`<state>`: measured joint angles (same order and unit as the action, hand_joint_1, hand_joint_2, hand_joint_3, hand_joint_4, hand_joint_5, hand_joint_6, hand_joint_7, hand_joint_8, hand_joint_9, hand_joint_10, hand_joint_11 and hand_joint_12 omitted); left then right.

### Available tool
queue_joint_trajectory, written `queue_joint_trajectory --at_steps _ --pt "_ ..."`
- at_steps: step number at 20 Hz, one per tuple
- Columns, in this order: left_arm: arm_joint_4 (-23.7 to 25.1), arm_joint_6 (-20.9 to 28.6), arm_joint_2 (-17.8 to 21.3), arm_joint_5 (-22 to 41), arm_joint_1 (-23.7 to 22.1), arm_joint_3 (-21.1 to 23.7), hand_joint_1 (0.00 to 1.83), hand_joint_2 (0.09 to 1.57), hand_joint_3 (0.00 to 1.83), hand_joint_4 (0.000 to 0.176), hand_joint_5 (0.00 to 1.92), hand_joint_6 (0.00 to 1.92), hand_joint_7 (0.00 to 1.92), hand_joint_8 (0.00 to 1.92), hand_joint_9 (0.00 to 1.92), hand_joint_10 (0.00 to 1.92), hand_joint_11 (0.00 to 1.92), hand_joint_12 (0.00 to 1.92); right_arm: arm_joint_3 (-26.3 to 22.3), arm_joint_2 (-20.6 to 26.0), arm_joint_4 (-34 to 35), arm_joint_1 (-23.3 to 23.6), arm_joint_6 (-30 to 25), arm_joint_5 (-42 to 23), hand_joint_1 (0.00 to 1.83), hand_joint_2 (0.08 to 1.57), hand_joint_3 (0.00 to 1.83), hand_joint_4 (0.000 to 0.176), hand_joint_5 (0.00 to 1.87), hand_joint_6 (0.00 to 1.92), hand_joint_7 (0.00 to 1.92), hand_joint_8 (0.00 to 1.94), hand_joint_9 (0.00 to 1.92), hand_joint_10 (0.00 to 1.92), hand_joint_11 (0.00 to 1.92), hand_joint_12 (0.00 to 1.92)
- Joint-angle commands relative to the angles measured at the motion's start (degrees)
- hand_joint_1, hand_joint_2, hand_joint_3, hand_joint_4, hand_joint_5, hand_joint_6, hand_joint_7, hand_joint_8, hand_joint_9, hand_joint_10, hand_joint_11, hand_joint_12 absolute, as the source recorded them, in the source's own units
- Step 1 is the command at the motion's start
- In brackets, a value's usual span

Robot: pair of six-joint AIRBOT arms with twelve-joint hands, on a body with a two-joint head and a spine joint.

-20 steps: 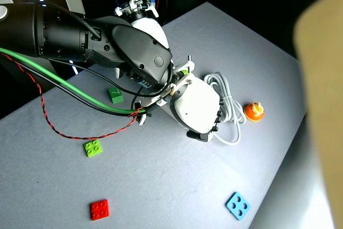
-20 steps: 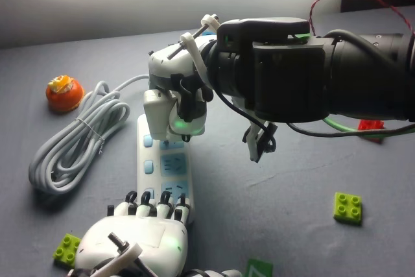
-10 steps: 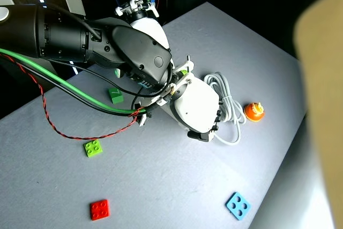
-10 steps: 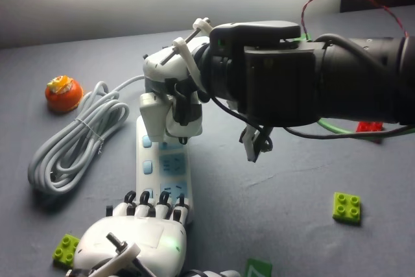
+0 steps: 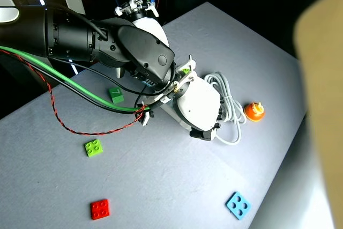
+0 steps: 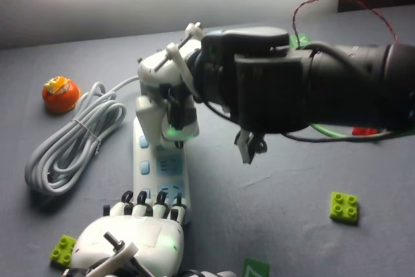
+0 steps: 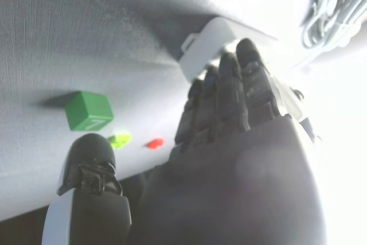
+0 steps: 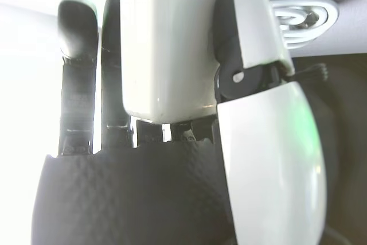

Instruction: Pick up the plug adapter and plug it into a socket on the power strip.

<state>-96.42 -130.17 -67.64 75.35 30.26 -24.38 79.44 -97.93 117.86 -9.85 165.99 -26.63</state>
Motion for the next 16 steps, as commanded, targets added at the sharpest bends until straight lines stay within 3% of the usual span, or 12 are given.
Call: queue_joint_trajectory --at_steps 1,8,10,16 --pt "2.6 -0.1 0.2 1.5 -0.1 0.3 0.05 1.22 0.0 0.0 0.04 0.0 0.04 0.0 0.02 0.0 0.0 0.23 -0.1 -0.7 0.4 -1.1 0.0 2.3 1.23 1.17 0.0 0.0 0.88 0.97 0.9 1.34 0.75 1.35 0.66 1.68" --pt "2.6 -0.1 0.6 1.7 0.3 0.8 0.05 1.22 0.0 0.0 0.05 0.0 0.06 0.0 0.05 0.0 0.0 0.26 0.6 -1.7 0.4 -1.4 -0.2 2.5 1.24 1.15 0.0 0.0 0.93 0.89 0.91 1.31 0.78 1.33 0.69 1.63" --pt "2.6 -0.1 0.6 1.8 0.4 0.9 0.06 1.22 0.0 0.0 0.04 0.0 0.05 0.0 0.04 0.0 0.0 0.23 0.6 -1.2 0.4 -1.1 -0.4 2.5 1.22 1.18 0.0 0.0 0.85 1.01 0.88 1.38 0.74 1.38 0.64 1.71" --pt "2.6 -0.1 0.7 1.9 0.3 1.0 0.04 1.22 0.0 0.0 0.05 0.0 0.05 0.0 0.04 0.0 0.0 0.25 0.6 -0.3 0.4 -0.7 -0.6 3.9 1.22 1.17 0.0 0.0 0.89 0.97 0.88 1.36 0.75 1.36 0.64 1.7"
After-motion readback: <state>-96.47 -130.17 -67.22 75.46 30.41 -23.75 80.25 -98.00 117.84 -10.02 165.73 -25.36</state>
